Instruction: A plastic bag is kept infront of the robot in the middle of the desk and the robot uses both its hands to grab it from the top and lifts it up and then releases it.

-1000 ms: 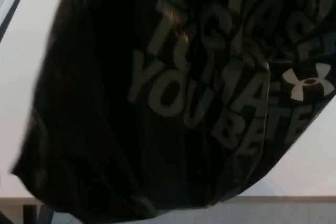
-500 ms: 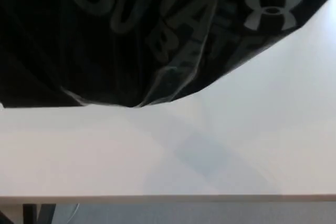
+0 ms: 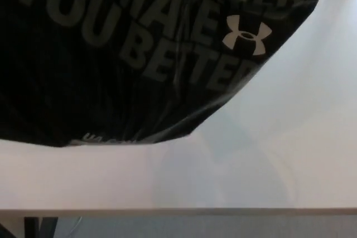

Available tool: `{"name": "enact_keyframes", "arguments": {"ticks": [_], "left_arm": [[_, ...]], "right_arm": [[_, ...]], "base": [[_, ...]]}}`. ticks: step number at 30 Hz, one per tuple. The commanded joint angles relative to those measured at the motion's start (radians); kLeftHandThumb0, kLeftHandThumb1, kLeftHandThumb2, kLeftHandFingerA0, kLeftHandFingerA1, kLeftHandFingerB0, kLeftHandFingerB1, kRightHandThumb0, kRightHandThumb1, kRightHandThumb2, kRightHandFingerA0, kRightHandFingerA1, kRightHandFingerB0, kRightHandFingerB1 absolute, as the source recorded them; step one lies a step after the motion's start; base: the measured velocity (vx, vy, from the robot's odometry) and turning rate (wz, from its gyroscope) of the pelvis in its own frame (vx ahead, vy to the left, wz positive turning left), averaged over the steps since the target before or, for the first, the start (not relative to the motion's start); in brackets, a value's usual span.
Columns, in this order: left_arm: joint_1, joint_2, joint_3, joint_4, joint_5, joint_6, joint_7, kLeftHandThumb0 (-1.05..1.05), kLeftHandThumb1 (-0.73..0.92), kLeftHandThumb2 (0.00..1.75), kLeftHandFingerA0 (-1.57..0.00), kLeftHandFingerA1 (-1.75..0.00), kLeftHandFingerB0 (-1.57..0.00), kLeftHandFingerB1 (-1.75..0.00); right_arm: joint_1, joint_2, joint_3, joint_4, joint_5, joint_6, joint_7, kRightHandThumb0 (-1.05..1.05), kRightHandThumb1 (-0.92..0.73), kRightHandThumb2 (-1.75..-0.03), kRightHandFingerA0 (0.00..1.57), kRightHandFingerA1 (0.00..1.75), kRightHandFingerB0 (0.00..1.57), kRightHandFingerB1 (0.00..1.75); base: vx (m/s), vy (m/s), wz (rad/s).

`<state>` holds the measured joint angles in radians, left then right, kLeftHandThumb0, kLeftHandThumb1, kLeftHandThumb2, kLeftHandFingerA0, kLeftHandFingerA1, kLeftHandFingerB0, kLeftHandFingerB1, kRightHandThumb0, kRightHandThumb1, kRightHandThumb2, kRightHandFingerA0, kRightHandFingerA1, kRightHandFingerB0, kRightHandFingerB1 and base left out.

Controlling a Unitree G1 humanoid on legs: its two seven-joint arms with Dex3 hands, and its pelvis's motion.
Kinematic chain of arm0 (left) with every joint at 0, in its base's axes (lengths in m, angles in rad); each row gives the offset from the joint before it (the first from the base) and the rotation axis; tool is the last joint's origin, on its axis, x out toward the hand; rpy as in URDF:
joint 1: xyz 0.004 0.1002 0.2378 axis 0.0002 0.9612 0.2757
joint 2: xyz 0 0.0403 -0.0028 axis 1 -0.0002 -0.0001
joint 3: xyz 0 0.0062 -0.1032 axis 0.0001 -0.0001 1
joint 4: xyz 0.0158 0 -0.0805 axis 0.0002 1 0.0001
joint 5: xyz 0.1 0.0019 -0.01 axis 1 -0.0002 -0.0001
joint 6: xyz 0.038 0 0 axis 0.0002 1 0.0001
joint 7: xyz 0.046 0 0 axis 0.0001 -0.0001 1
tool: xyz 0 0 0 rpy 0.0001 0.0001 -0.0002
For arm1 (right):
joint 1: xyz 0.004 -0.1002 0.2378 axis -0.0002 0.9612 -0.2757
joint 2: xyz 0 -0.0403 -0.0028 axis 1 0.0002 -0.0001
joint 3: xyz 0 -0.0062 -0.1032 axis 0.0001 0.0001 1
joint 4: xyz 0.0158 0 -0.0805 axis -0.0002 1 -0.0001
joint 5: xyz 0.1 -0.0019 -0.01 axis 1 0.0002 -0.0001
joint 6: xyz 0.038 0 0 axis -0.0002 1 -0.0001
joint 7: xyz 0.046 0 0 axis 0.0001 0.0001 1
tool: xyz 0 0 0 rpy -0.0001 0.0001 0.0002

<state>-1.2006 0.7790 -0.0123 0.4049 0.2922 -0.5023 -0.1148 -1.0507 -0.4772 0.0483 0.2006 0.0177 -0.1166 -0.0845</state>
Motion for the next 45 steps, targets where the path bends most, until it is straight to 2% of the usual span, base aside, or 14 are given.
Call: {"name": "enact_keyframes", "arguments": {"ticks": [1, 6, 10, 11, 15, 16, 23, 27, 29, 30, 31, 37, 38, 45], "left_arm": [[-0.17, 0.06, -0.197, 0.501, 0.351, -0.023, 0.29, -0.29, 0.59, 0.88, -1.11, -1.4, -0.86, -1.25], [-0.175, 0.088, -0.227, 0.565, 0.363, -0.023, 0.341, -0.2, 0.75, 0.61, -0.8, -1.64, -0.63, -1.49], [-0.147, 0.126, -0.239, 0.62, 0.356, -0.025, 0.388, -0.29, 0.57, 0.57, -0.84, -1.07, -0.74, -0.69], [-0.104, 0.166, -0.221, 0.596, 0.337, -0.035, 0.359, -0.67, 0.38, 0.75, -0.19, -0.45, -0.04, -0.3], [-0.042, 0.25, -0.227, 0.514, 0.335, 0.062, 0.203, -1.03, 0.71, 0.63, 0.0, 0.0, 0.0, 0.0], [0.017, 0.308, -0.215, 0.452, 0.325, 0.084, 0.114, -1.05, 0.65, 1.06, 0.0, 0.0, 0.0, -0.05], [0.462, 0.508, 0.001, 0.246, 0.159, 0.008, 0.108, -1.05, 0.9, 0.66, 0.0, 0.0, 0.0, 0.0], [0.816, 0.551, 0.245, 0.194, 0.128, -0.049, 0.17, -1.0, 0.75, 1.07, 0.0, 0.0, 0.0, -0.06], [0.958, 0.526, 0.386, 0.199, 0.133, -0.094, 0.195, -1.03, 0.74, 1.08, 0.0, 0.0, 0.0, -0.04], [1.056, 0.502, 0.484, 0.219, 0.119, -0.136, 0.199, -1.04, 0.75, 1.06, 0.0, 0.0, 0.0, -0.06], [1.129, 0.477, 0.553, 0.244, 0.1, -0.175, 0.202, -1.04, 0.77, 1.09, 0.0, 0.0, 0.0, -0.09], [1.409, 0.385, 0.764, 0.294, 0.063, -0.271, 0.206, -1.03, 0.8, 1.15, 0.0, 0.0, 0.0, -0.1], [1.437, 0.362, 0.778, 0.289, 0.036, -0.284, 0.192, -1.03, 0.79, 1.16, 0.0, 0.0, 0.0, -0.12], [1.658, 0.109, 0.835, 0.146, -0.061, -0.424, 0.218, -1.05, 0.79, 1.19, 0.0, 0.0, 0.0, -0.19]], "right_arm": [[-0.287, 0.031, 0.186, 0.838, -0.287, 0.094, -0.08, 0.01, -0.6, -0.57, 0.73, 1.75, 0.67, 1.65], [-0.305, 0.051, 0.179, 0.887, -0.25, 0.065, -0.1, -0.16, -0.67, -0.62, 0.81, 1.73, 0.74, 1.6], [-0.276, 0.055, 0.177, 0.901, -0.24, 0.004, -0.159, -0.04, -0.58, -0.71, 0.82, 1.75, 0.67, 1.73], [-0.279, 0.048, 0.204, 0.877, -0.259, 0.1, -0.13, -0.72, -0.63, -0.59, 0.4, 0.59, 0.33, 0.35], [-0.261, 0.027, 0.227, 0.848, -0.245, 0.128, -0.009, -0.97, -0.57, -0.98, 0.0, 0.06, 0.0, 0.0], [-0.208, 0.015, 0.21, 0.807, -0.22, 0.088, 0.007, -0.97, -0.56, -0.96, 0.0, 0.03, 0.0, 0.0], [0.103, -0.069, 0.153, 0.508, -0.167, -0.021, 0.081, -0.98, -0.59, -0.96, 0.0, 0.09, 0.0, 0.0], [0.333, -0.151, 0.091, 0.273, -0.152, -0.041, 0.096, -0.87, -0.52, -0.91, 0.16, 0.48, 0.03, 0.12], [0.419, -0.203, 0.078, 0.193, -0.198, 0.013, 0.083, -0.99, -0.74, -0.63, 1.18, 0.92, 0.35, 0.33], [0.484, -0.242, 0.066, 0.154, -0.233, 0.026, 0.07, -1.01, -0.75, -0.64, 1.21, 0.82, 0.4, 0.35], [0.545, -0.271, 0.038, 0.13, -0.234, 0.018, 0.071, -1.05, -0.59, -1.06, 1.22, 1.39, 0.24, 0.38], [0.796, -0.358, -0.189, 0.111, -0.009, -0.06, 0.261, -0.96, -0.67, -0.71, 0.99, 0.6, 0.43, 0.41], [0.829, -0.37, -0.222, 0.116, 0.018, -0.089, 0.29, -0.93, -0.63, -1.07, 0.87, 0.65, 0.34, 0.49], [1.126, -0.39, -0.486, 0.028, 0.17, -0.249, 0.481, -0.97, -0.74, -0.71, 0.61, 0.47, 0.39, 0.37]], "base": [[0.0, 0.0, 0.0], [0.0, 0.0, 0.0], [0.0, 0.0, 0.0], [0.0, 0.0, 0.0], [0.0, 0.0, 0.0], [0.0, 0.0, 0.0], [0.0, 0.0, 0.0], [0.0, 0.0, 0.03], [0.0, 0.0, 0.0], [0.0, 0.0, 0.0], [0.0, 0.0, 0.0], [0.0, 0.0, 0.0], [0.0, 0.0, 0.0], [0.0, 0.0, 0.0]]}}
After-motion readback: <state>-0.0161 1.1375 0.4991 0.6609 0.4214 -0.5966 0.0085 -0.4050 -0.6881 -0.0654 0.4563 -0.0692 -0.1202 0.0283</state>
